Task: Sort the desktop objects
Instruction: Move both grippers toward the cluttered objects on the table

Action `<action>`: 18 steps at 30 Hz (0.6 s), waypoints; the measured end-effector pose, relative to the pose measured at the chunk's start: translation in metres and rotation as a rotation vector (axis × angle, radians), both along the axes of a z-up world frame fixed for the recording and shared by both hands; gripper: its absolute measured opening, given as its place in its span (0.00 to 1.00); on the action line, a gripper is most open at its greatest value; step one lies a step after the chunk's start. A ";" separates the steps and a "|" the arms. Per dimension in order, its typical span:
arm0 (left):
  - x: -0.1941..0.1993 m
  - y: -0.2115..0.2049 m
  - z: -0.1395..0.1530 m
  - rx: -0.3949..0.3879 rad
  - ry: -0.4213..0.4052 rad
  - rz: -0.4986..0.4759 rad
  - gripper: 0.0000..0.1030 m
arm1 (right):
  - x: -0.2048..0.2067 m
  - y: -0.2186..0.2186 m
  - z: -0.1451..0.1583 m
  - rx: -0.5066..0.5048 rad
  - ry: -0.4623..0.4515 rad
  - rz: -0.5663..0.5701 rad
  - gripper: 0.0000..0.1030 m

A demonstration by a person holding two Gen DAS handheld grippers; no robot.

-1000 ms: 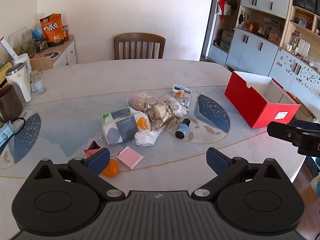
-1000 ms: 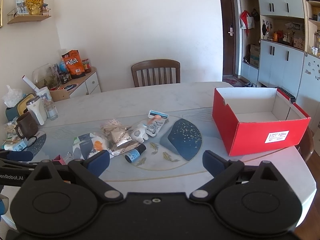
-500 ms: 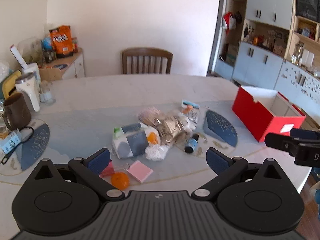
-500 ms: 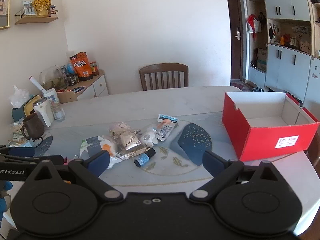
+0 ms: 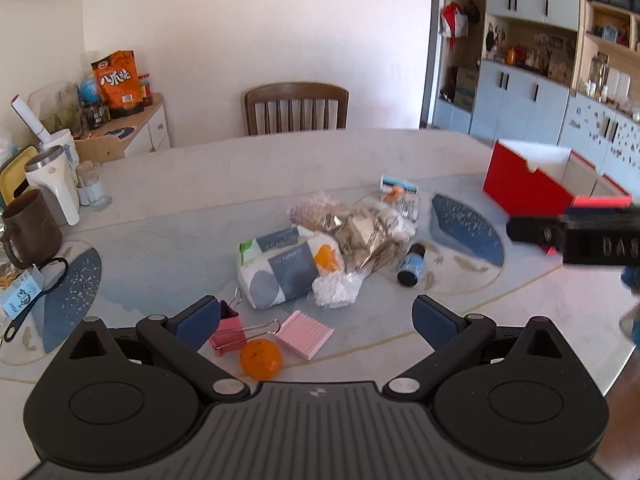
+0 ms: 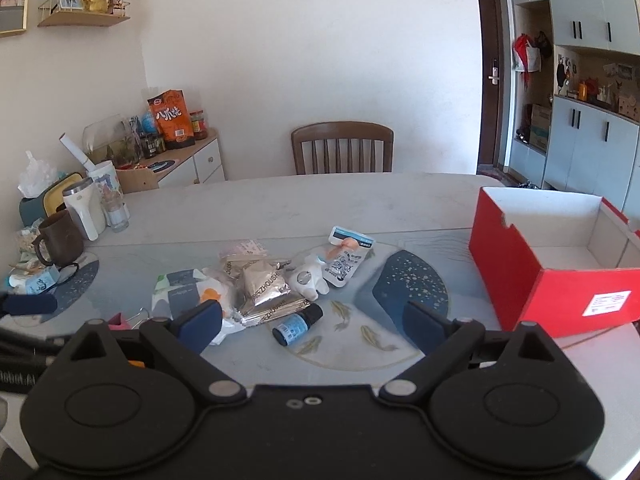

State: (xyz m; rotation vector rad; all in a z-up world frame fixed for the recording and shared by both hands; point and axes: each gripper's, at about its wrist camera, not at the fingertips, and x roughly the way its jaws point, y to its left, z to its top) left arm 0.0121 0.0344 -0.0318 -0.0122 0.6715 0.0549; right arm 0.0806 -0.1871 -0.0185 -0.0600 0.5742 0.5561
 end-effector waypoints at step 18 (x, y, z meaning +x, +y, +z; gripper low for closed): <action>0.030 0.033 -0.068 0.018 0.200 0.024 0.97 | 0.058 0.060 -0.058 -0.161 0.071 0.086 0.92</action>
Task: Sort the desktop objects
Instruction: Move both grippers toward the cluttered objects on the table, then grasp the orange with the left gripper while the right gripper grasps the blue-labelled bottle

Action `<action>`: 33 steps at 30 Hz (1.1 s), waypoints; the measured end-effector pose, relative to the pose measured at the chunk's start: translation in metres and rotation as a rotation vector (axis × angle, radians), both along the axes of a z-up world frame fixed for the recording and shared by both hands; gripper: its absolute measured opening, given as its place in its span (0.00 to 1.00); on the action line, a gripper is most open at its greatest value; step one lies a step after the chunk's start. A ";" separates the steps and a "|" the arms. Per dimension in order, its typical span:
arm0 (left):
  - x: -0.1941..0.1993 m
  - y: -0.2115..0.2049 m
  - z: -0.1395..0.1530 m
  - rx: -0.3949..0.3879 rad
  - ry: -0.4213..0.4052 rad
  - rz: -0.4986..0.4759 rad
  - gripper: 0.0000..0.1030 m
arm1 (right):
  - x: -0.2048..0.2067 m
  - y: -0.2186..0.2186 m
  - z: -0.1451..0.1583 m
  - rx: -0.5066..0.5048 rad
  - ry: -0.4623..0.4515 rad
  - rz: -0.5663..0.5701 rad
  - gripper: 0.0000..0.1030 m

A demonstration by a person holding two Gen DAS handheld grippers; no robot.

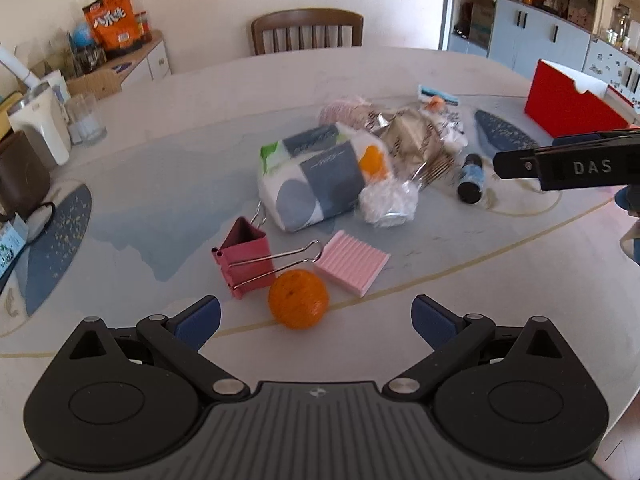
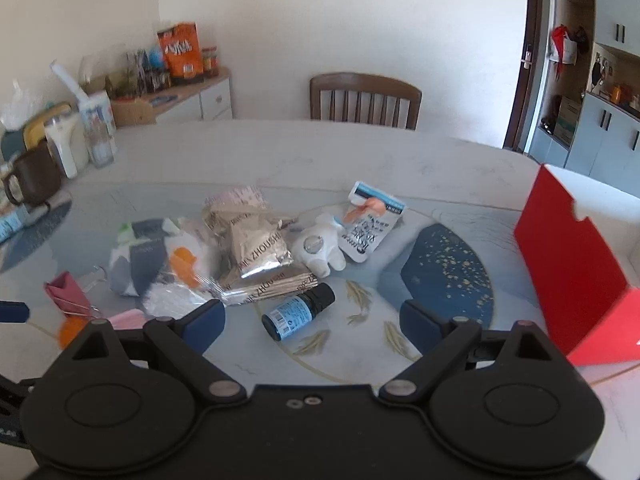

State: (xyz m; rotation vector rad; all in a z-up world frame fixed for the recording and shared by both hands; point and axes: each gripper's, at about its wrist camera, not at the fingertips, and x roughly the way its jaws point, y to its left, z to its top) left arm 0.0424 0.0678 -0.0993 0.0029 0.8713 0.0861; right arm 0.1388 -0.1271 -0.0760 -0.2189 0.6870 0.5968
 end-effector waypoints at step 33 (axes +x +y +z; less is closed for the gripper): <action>0.020 0.016 -0.015 -0.018 0.050 0.014 0.44 | 0.047 0.046 -0.050 -0.077 0.126 0.002 0.61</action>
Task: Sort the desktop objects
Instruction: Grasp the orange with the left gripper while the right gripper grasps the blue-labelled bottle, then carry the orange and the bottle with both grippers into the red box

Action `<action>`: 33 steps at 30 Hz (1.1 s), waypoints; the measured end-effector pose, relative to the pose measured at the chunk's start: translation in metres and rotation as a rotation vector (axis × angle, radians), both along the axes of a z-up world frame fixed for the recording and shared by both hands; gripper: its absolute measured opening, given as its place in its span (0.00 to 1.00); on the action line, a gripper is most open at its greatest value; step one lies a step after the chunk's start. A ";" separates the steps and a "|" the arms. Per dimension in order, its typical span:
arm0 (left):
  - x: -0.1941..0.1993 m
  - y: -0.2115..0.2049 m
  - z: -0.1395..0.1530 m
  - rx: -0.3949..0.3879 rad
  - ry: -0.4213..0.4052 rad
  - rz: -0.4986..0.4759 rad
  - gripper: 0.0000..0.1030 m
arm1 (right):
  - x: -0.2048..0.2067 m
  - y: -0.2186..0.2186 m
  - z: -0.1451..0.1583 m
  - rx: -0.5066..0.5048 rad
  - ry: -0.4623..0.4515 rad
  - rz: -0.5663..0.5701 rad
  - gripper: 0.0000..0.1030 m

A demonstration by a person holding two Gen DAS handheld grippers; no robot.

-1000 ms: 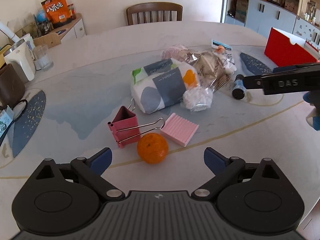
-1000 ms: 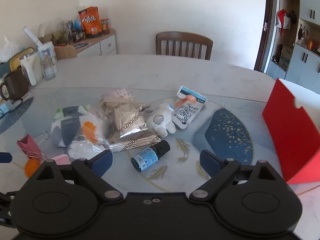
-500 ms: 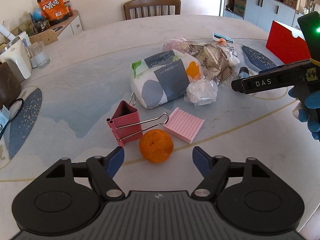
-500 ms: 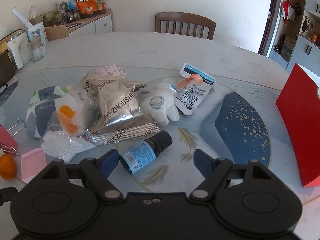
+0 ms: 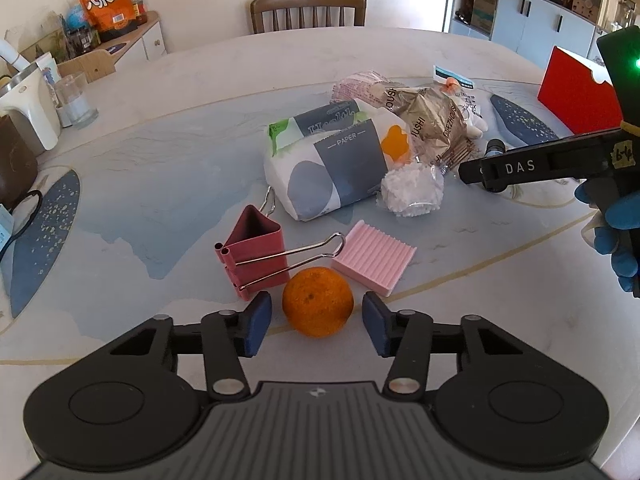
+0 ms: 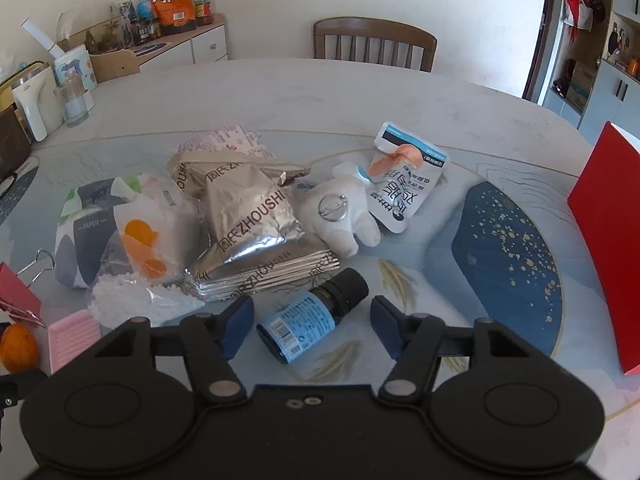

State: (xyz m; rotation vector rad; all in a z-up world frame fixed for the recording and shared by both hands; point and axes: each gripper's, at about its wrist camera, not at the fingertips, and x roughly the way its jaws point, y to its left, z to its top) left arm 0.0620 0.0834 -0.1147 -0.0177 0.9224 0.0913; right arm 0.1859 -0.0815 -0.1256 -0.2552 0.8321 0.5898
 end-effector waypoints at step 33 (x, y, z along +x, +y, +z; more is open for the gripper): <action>-0.014 0.005 0.018 -0.064 -0.041 -0.077 0.34 | -0.028 -0.019 0.015 0.016 -0.016 -0.054 0.23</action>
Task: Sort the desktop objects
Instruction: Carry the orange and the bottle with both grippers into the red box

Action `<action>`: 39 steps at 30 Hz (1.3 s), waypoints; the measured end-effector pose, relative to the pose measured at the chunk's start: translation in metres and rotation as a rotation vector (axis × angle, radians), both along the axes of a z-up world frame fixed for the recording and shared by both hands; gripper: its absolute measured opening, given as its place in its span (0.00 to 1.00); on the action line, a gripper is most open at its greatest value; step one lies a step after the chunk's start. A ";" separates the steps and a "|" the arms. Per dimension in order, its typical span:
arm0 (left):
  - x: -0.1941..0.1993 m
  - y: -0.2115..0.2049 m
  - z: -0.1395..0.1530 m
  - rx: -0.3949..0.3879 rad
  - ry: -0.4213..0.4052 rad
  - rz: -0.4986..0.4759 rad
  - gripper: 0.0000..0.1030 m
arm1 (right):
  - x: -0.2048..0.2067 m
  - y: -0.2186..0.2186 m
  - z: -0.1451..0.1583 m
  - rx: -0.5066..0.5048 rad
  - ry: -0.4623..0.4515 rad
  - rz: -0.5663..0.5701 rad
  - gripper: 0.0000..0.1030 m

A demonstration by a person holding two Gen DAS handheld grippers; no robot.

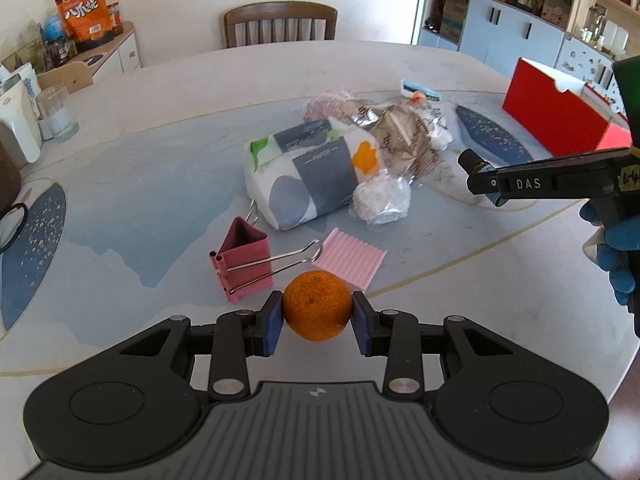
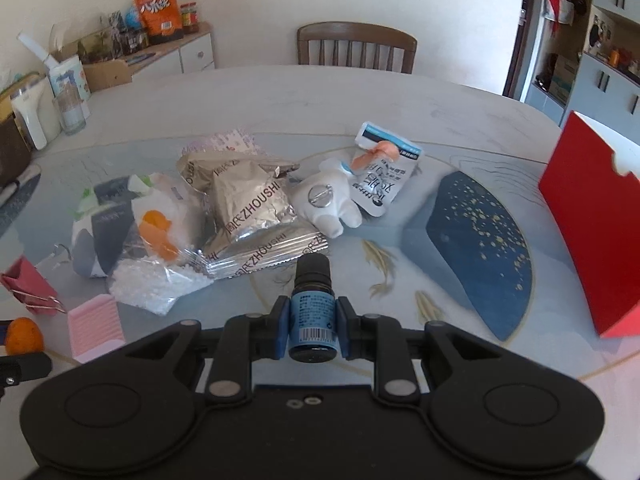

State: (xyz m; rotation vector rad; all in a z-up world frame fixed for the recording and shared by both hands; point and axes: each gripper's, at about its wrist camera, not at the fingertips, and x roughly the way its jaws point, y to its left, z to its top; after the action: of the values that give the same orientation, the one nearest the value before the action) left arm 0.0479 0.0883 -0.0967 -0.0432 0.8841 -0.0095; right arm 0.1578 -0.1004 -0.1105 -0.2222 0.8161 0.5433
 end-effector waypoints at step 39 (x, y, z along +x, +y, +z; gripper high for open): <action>0.100 -0.196 0.107 -0.053 -0.177 -0.152 0.34 | 0.044 -0.187 0.130 0.204 -0.032 0.065 0.23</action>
State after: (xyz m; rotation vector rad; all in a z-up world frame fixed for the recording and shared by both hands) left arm 0.1476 -0.1079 0.0098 -0.0244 0.7079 -0.1764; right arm 0.2014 -0.2869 0.0191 -0.0697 0.7184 0.6780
